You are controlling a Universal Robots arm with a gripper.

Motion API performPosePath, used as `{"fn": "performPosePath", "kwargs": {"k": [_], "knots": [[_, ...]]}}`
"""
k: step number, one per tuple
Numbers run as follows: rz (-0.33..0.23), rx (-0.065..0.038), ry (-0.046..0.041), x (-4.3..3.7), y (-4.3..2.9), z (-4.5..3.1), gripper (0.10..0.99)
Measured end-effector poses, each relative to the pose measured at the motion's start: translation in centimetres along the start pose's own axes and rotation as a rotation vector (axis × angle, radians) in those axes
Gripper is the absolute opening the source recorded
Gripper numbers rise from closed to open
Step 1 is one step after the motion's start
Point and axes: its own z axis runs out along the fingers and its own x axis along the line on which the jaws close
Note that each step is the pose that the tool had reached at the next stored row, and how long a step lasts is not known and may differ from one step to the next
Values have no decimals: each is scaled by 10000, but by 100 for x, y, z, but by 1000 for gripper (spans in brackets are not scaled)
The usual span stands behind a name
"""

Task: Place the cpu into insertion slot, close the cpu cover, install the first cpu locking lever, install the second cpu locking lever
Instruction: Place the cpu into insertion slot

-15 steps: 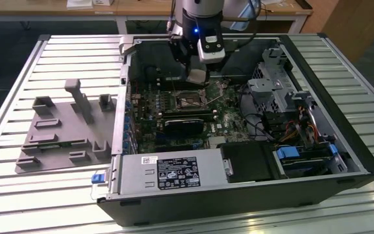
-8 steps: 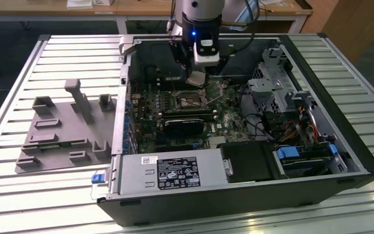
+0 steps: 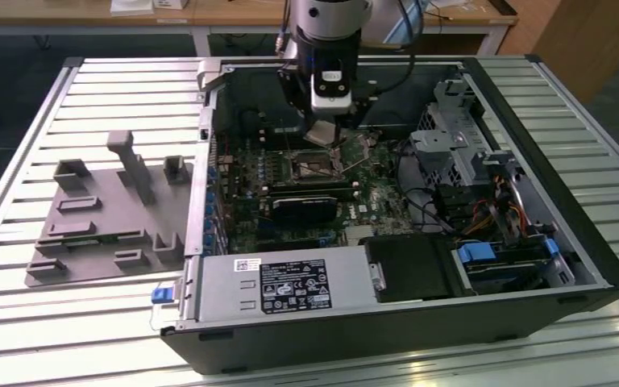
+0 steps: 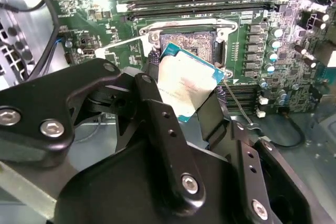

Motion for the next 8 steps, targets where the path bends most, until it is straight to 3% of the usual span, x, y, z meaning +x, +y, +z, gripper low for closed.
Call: {"fn": "performPosePath", "kwargs": {"k": [8], "knots": [[1128, 22, -94, 13, -13, 46, 537]]}}
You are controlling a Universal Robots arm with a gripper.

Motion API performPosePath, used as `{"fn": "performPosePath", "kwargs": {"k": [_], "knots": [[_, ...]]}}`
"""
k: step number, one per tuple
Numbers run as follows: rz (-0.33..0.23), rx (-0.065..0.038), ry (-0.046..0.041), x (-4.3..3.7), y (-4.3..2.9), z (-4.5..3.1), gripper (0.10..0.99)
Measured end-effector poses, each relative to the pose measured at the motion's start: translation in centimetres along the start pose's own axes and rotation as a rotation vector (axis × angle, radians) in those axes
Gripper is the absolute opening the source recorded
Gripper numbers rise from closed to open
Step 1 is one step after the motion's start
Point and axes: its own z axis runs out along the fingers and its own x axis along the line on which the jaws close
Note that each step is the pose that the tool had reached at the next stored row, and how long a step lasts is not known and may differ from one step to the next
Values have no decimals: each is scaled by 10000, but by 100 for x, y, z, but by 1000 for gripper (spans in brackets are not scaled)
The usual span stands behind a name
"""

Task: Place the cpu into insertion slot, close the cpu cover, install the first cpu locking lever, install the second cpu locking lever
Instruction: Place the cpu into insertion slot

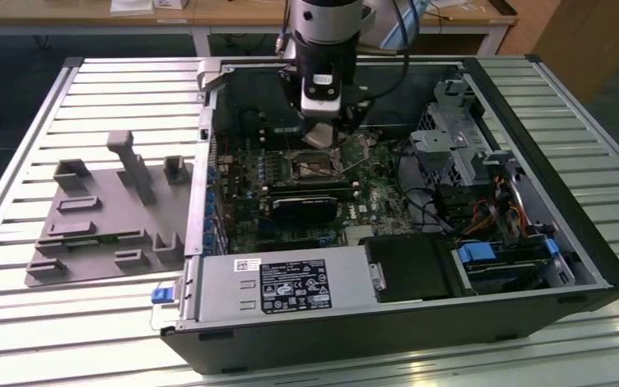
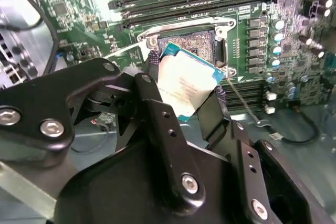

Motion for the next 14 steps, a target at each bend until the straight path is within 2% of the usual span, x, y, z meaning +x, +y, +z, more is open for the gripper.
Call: {"fn": "performPosePath", "kwargs": {"k": [14], "knots": [[2497, 44, -205, 2, -7, 84, 537]]}}
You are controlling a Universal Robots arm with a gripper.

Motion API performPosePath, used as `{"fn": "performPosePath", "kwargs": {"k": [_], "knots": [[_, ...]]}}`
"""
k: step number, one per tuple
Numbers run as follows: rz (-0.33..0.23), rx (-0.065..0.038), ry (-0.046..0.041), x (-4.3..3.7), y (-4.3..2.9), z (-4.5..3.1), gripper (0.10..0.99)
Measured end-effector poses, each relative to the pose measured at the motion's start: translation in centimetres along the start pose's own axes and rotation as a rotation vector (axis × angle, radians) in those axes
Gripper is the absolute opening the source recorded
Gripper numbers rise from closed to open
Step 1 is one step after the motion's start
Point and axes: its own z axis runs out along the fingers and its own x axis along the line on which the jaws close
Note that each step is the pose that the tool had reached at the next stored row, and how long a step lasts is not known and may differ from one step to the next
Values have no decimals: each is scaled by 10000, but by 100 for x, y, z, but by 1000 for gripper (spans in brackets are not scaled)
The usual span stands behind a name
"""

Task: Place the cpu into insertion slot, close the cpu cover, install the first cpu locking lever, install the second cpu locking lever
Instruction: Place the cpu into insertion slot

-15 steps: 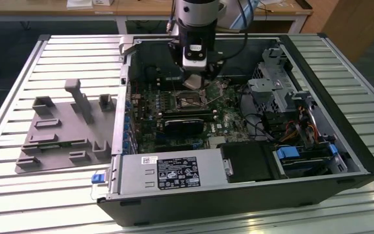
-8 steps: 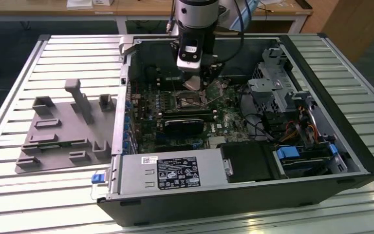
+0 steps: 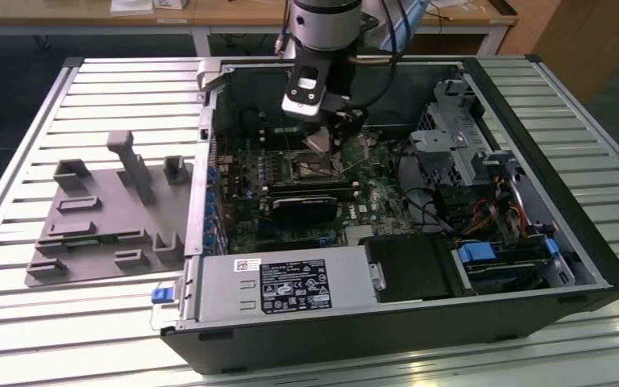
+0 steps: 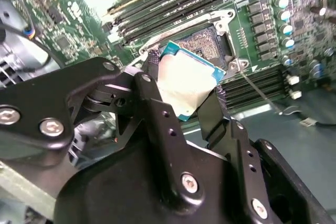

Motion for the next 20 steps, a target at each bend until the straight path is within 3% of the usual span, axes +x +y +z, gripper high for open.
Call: {"fn": "performPosePath", "kwargs": {"k": [20], "knots": [[3621, 64, -298, 2, -9, 112, 537]]}}
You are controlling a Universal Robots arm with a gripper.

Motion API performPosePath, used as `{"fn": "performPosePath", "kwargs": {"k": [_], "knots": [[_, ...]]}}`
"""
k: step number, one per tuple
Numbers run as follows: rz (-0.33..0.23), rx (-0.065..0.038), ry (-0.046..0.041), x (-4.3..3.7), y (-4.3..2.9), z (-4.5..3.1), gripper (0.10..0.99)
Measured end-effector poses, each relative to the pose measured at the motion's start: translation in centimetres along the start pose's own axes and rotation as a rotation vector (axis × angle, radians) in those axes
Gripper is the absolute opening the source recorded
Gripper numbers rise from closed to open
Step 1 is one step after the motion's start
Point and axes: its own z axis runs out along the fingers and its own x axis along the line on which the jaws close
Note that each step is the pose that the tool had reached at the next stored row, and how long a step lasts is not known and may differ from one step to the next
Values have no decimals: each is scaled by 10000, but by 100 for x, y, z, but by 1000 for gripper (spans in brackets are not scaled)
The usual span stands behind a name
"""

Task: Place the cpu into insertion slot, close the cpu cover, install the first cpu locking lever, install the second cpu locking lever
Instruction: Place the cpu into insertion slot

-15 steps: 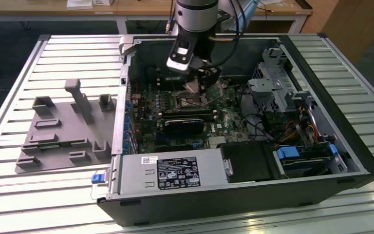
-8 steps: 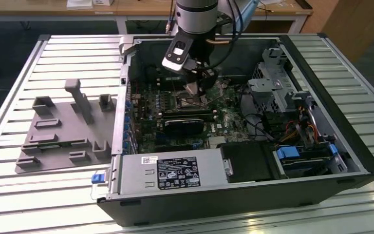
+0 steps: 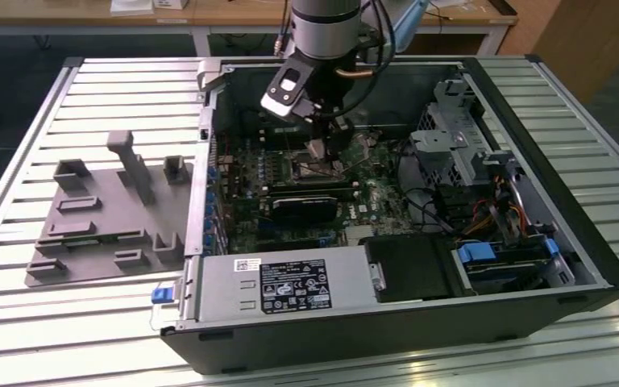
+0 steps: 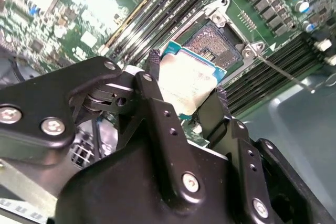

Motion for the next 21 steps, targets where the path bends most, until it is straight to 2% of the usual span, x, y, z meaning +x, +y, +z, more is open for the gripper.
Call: {"fn": "performPosePath", "kwargs": {"k": [12, 17, 21], "knots": [[2113, 38, -174, 2, -7, 67, 537], [2236, 36, -169, 32, -27, 107, 537], [2236, 30, -152, 95, -39, 139, 537]]}}
